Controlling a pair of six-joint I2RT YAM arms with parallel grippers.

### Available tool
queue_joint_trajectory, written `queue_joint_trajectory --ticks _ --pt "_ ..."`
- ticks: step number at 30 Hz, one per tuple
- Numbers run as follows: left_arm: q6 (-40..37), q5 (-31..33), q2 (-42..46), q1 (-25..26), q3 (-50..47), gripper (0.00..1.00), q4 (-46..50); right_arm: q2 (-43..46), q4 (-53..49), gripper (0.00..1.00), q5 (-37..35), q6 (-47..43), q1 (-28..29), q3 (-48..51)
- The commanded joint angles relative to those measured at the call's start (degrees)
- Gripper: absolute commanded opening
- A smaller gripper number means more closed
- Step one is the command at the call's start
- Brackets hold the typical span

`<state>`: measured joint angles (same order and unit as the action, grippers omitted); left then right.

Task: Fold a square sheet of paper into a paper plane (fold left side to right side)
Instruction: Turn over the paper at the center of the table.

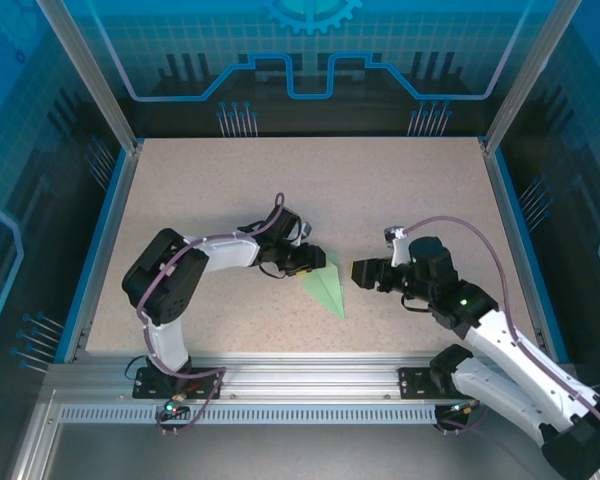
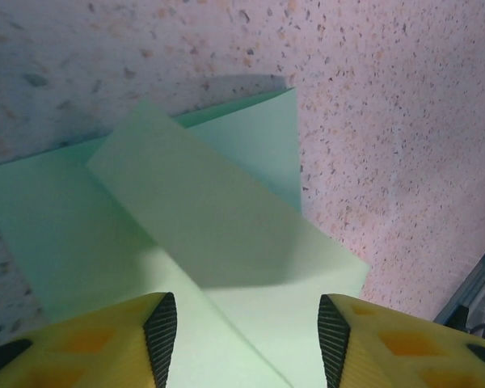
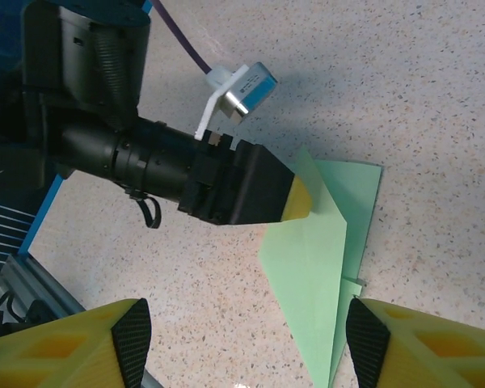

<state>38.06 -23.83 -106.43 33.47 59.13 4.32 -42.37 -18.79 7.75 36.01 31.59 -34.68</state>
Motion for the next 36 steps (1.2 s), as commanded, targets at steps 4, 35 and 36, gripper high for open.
queue_joint_trajectory --ticks 4,35,36 --pt "1.4 -2.4 -3.4 0.9 3.6 0.52 -0.9 5.4 -5.0 0.69 -1.3 1.7 -0.7 0.7" --pt "2.4 -7.1 22.1 -5.1 9.4 0.04 -3.3 -3.7 21.3 1.0 36.4 14.8 -9.5 8.5" --pt "3.2 -7.6 22.5 -5.1 9.6 0.04 -3.9 -3.8 23.3 1.0 36.5 16.4 -9.4 9.0"
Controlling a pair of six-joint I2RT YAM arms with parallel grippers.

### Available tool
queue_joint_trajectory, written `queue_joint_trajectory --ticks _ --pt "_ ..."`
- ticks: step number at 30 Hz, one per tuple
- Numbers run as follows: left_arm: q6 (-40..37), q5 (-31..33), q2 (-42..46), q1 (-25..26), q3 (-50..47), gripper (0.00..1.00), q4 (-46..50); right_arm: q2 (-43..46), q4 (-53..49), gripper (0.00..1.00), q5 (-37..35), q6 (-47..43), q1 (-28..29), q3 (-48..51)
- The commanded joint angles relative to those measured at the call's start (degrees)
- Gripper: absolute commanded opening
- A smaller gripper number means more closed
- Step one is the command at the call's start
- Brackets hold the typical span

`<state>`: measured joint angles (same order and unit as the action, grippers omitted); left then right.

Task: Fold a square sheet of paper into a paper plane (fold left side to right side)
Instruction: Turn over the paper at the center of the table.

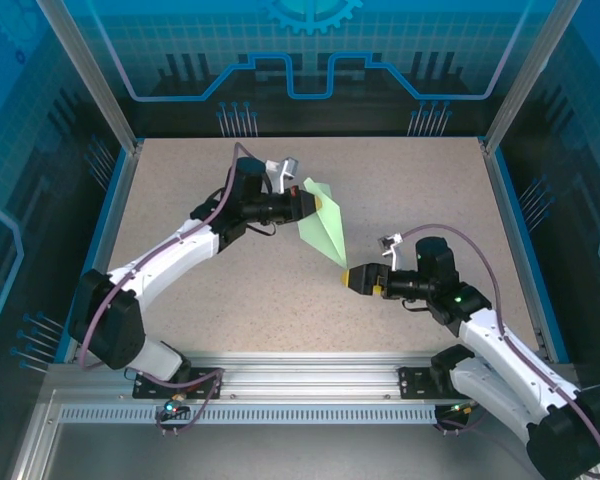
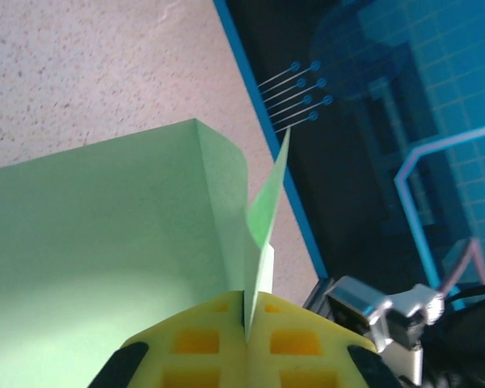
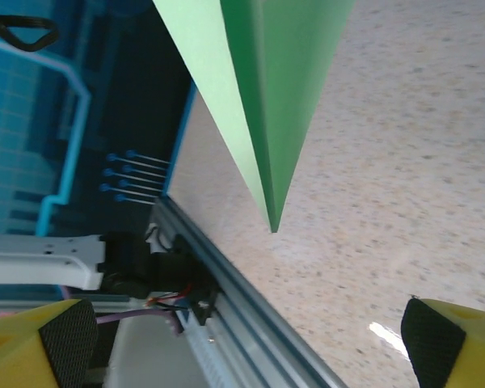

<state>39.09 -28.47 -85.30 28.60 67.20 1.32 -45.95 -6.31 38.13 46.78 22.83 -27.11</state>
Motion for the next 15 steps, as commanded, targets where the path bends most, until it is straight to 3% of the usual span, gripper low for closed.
queue_joint_trajectory --ticks 1,8,15 --pt "3.1 -3.7 1.6 -0.2 1.5 0.04 -1.8 -0.5 12.4 1.0 6.1 6.8 -0.6 1.8" --pt "10.1 -8.9 2.2 -0.2 -0.2 0.03 -9.1 -4.5 23.6 0.99 7.7 12.6 0.8 1.3" --pt "12.0 -12.3 2.5 -0.2 -2.4 0.04 -11.3 -7.8 28.9 0.87 7.8 14.7 0.8 -2.2"
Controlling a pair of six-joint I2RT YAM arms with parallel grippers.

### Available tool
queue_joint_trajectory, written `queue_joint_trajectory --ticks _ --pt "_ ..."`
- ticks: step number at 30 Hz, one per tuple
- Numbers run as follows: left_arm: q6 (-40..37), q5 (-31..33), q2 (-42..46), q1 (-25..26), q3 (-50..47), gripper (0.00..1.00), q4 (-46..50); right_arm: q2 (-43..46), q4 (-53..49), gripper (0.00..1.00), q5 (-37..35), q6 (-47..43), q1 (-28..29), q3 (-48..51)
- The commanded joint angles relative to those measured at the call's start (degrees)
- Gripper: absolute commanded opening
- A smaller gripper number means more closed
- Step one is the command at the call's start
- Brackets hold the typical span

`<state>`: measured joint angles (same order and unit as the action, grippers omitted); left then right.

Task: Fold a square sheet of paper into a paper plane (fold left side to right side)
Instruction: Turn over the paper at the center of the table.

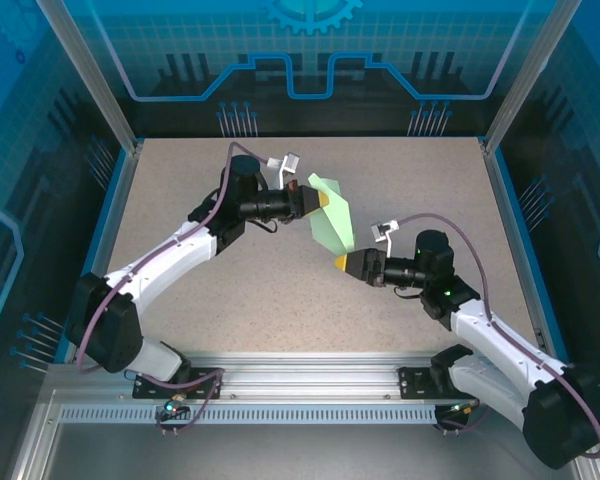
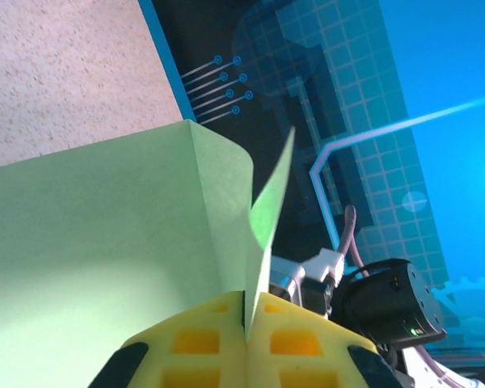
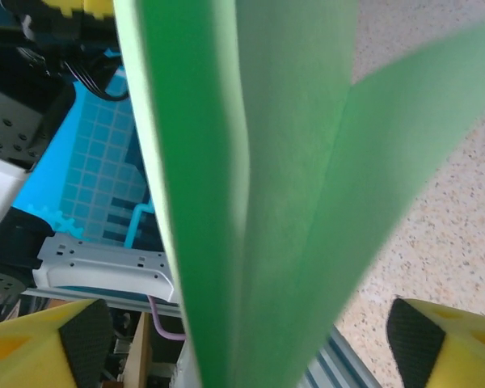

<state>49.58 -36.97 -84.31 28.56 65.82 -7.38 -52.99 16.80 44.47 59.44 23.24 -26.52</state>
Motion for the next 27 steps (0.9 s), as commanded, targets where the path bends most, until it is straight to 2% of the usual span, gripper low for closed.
queue_joint_trajectory --ticks 1,9,14,17,19,22,27 --pt "1.6 -4.6 1.2 -0.2 -1.2 0.04 -2.5 -1.3 5.9 0.84 1.4 2.0 0.4 -3.4" --pt "0.5 -5.0 2.8 -0.2 -4.3 0.04 -2.0 -3.1 2.6 0.63 1.2 -1.7 -0.4 -8.1" --pt "0.3 -5.0 3.4 -0.2 -5.4 0.05 -1.8 -4.0 1.2 0.45 1.2 -3.5 -0.8 -9.5" --pt "0.0 -5.0 3.8 -0.2 -5.9 0.09 -1.7 -4.9 -1.0 0.34 1.1 -5.2 -0.9 -10.8" --pt "-0.5 -4.6 4.4 -0.2 -6.0 0.17 -0.9 -5.5 -3.4 0.25 1.1 -6.0 -0.9 -11.3" --pt "-3.6 -2.0 6.5 -0.3 -5.9 0.38 3.0 -6.0 -8.3 0.16 0.1 -8.7 -1.0 -12.6" --pt "-11.3 6.1 12.4 -0.8 -6.1 0.68 14.0 -5.9 -21.9 0.1 -5.4 -18.3 -0.6 -16.0"
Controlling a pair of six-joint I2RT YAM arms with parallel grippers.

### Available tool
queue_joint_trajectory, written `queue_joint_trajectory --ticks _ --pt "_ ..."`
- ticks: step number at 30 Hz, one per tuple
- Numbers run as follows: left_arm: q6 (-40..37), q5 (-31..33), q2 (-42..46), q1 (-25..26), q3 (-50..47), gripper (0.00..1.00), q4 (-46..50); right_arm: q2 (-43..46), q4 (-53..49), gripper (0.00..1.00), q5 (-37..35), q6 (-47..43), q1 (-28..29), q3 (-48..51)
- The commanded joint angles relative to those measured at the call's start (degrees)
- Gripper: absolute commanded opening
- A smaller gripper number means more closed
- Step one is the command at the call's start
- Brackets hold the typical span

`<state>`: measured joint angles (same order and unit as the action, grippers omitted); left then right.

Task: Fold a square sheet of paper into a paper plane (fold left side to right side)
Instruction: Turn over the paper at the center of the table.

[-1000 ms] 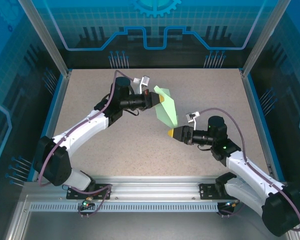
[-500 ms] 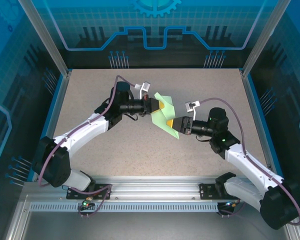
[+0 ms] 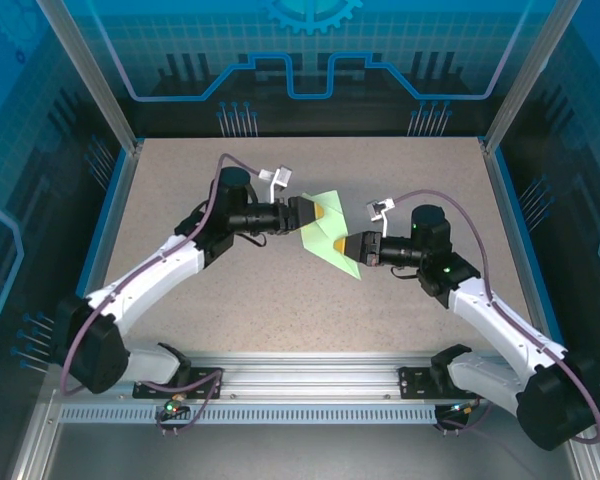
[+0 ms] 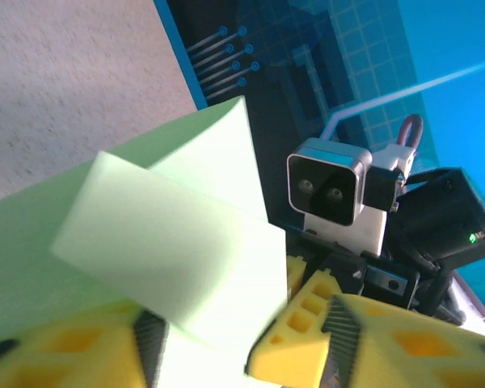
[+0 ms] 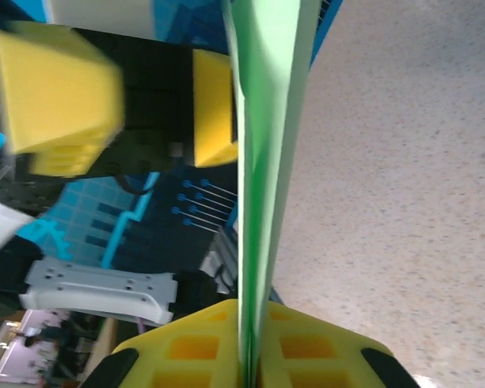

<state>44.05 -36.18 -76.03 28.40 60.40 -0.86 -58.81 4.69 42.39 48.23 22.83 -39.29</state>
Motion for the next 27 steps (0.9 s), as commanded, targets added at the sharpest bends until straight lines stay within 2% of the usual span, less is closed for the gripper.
queue_joint_trajectory --ticks 1,3,6,8,13,16,19,27 --pt "-7.3 7.5 5.4 -0.7 -0.7 0.71 9.9 -0.1 -13.6 0.09 -5.6 -9.5 0.1 -4.4" --pt "-9.5 11.1 7.8 -0.7 -1.2 0.75 13.7 -0.1 -20.4 0.09 -10.8 -14.3 1.3 -6.6" --pt "-11.3 17.6 11.9 -0.7 -2.5 0.79 18.6 -0.9 -30.6 0.09 -23.0 -20.5 4.3 -10.3" --pt "-11.9 22.4 14.9 -0.8 -3.4 0.8 21.6 -2.5 -37.0 0.09 -33.8 -23.4 7.6 -13.7" --pt "-12.1 34.3 22.7 -0.8 -4.7 0.84 28.3 -12.2 -50.8 0.1 -66.6 -26.6 19.9 -22.4" --pt "-11.4 38.5 26.9 -0.9 -5.9 0.88 29.9 -20.4 -57.3 0.1 -79.6 -25.5 24.6 -27.8" --pt "-11.3 41.4 30.2 -0.9 -6.3 0.9 31.7 -29.2 -62.9 0.11 -87.5 -24.5 27.7 -33.0" --pt "-11.8 45.9 35.2 -1.0 -5.7 0.93 37.3 -48.8 -70.0 0.11 -98.0 -27.9 32.9 -43.3"
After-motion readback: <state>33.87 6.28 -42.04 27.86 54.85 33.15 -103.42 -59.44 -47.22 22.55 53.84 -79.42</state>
